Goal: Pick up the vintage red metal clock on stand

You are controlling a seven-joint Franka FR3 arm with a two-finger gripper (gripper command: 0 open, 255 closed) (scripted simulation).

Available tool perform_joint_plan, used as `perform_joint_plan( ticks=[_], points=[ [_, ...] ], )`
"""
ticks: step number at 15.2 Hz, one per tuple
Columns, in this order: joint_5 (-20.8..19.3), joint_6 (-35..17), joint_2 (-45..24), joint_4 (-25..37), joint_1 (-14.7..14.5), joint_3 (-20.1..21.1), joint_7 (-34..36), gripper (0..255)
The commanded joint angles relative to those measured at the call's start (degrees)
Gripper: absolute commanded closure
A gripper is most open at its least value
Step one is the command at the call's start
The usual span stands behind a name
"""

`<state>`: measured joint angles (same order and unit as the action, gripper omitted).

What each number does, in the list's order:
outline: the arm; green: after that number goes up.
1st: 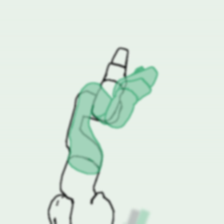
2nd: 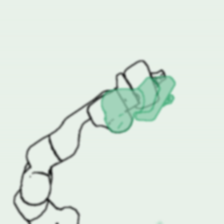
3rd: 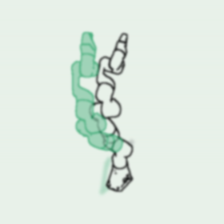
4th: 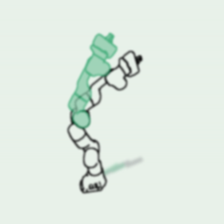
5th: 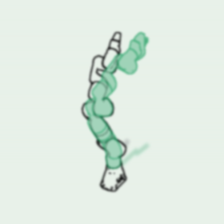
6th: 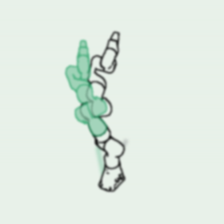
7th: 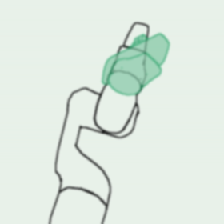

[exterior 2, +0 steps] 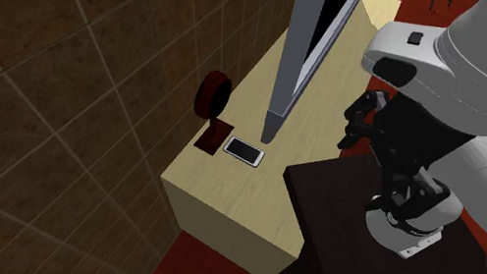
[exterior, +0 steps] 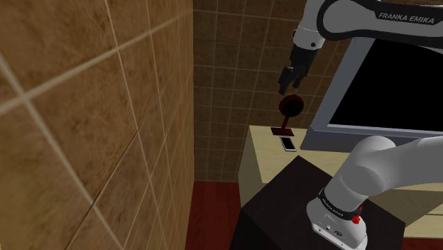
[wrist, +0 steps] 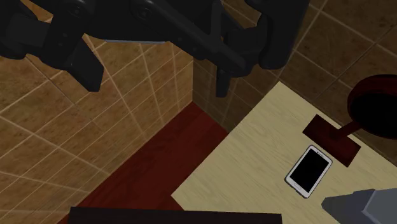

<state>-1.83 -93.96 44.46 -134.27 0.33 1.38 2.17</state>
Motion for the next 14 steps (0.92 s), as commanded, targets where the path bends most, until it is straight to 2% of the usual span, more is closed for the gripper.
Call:
perform_joint_plan(
  ticks=[1,7,14],
  points=[
    [0.00,0.00,0.00,0.00,0.00,0.00,0.00,0],
    [-5.01,-4.63,0.27,-4.30,0.69,-9.24,-13.74,0],
    [-10.01,-11.15,-4.87,-4.69,1.00,-20.55,-29.82,0]
  ],
)
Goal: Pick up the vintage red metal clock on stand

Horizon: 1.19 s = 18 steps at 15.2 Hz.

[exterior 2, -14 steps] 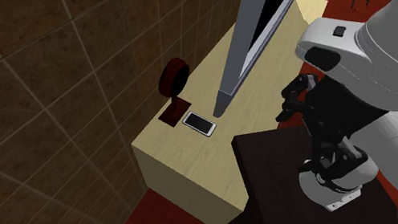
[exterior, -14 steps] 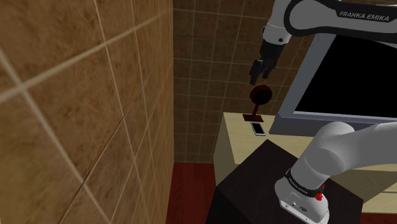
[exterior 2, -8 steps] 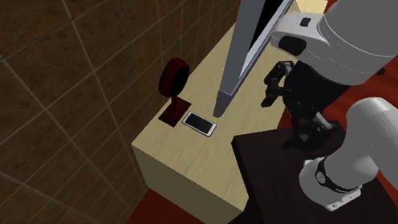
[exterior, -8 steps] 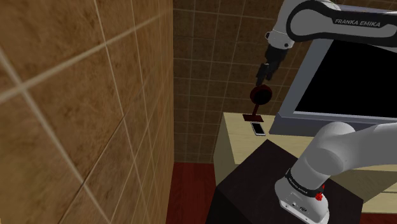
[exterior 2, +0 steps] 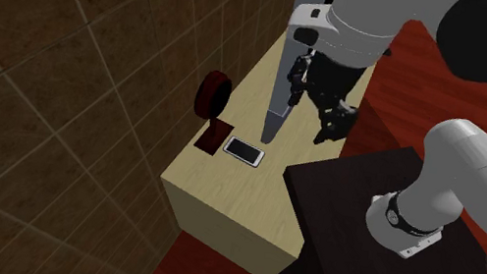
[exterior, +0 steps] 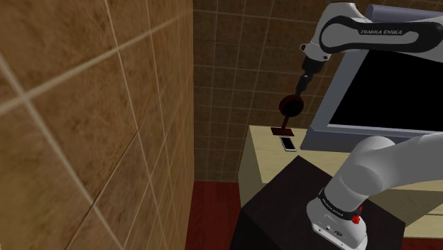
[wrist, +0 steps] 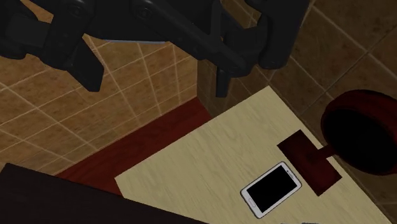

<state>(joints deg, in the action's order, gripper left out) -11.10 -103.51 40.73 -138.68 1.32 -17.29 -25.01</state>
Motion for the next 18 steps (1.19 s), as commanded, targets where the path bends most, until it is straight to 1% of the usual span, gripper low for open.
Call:
perform_joint_plan(
  ticks=[1,6,9,11,13,15,17,18],
  points=[
    [-1.24,-2.59,-2.33,0.08,-0.13,-3.54,-4.96,0],
    [-2.18,-7.58,-9.87,3.35,-1.68,-12.02,-16.86,0],
    [-1.09,-10.40,-15.61,6.45,-3.40,-17.30,-24.51,0],
    [0.60,-12.13,-20.00,8.96,-4.85,-20.91,-30.00,0],
    [3.29,-13.64,-24.93,11.84,-6.43,-24.57,-35.95,0],
    [7.23,-14.82,-30.56,15.09,-7.86,-28.08,-42.53,0],
    [12.56,-15.44,-37.03,18.77,-8.70,-31.09,-49.79,0],
    [15.68,-15.46,-40.55,20.79,-8.62,-32.16,-53.60,0]
  ],
)
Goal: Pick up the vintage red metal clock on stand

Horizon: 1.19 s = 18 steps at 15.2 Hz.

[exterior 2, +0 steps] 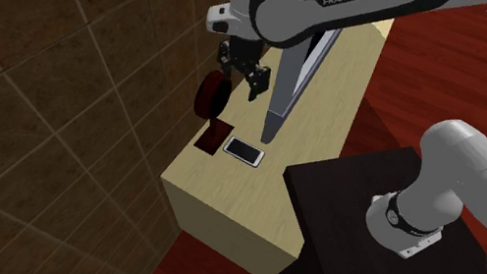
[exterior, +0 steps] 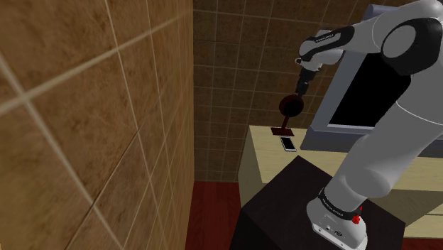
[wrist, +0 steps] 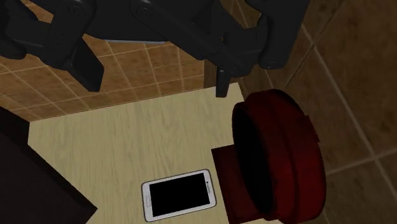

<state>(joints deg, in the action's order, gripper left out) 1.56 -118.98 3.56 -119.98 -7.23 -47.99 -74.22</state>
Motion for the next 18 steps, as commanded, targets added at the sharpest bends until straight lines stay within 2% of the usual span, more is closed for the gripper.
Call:
perform_joint_plan(
  ticks=[1,4,8,17,18],
  points=[
    [6.29,0.21,-7.00,4.24,0.44,-2.14,-8.19,0],
    [15.22,1.92,-17.42,11.43,4.69,-1.32,-18.29,0],
    [22.86,5.27,-28.88,22.26,12.57,2.80,-27.26,0],
    [25.12,0.85,-31.33,19.65,13.48,4.39,-28.94,0],
    [25.20,0.85,-31.45,19.75,13.58,4.43,-29.01,255]
  ],
)
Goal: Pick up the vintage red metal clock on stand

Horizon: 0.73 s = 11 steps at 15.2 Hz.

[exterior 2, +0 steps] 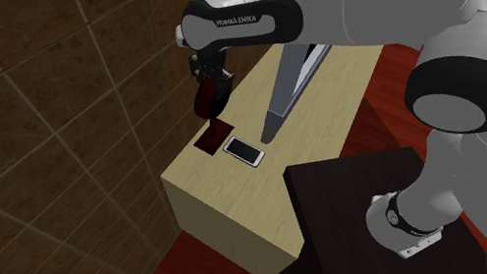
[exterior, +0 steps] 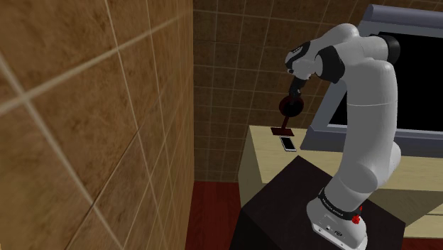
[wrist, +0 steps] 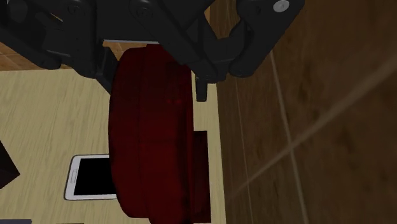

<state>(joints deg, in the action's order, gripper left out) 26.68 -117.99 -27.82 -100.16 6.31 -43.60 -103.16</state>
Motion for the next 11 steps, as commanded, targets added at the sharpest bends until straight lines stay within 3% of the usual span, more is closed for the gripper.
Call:
perform_joint_plan(
  ticks=[1,11],
  points=[
    [0.10,-0.13,-0.11,-0.03,0.06,0.05,-0.08,255],
    [-0.65,0.98,0.75,0.45,-0.30,-0.40,0.48,255]
  ],
)
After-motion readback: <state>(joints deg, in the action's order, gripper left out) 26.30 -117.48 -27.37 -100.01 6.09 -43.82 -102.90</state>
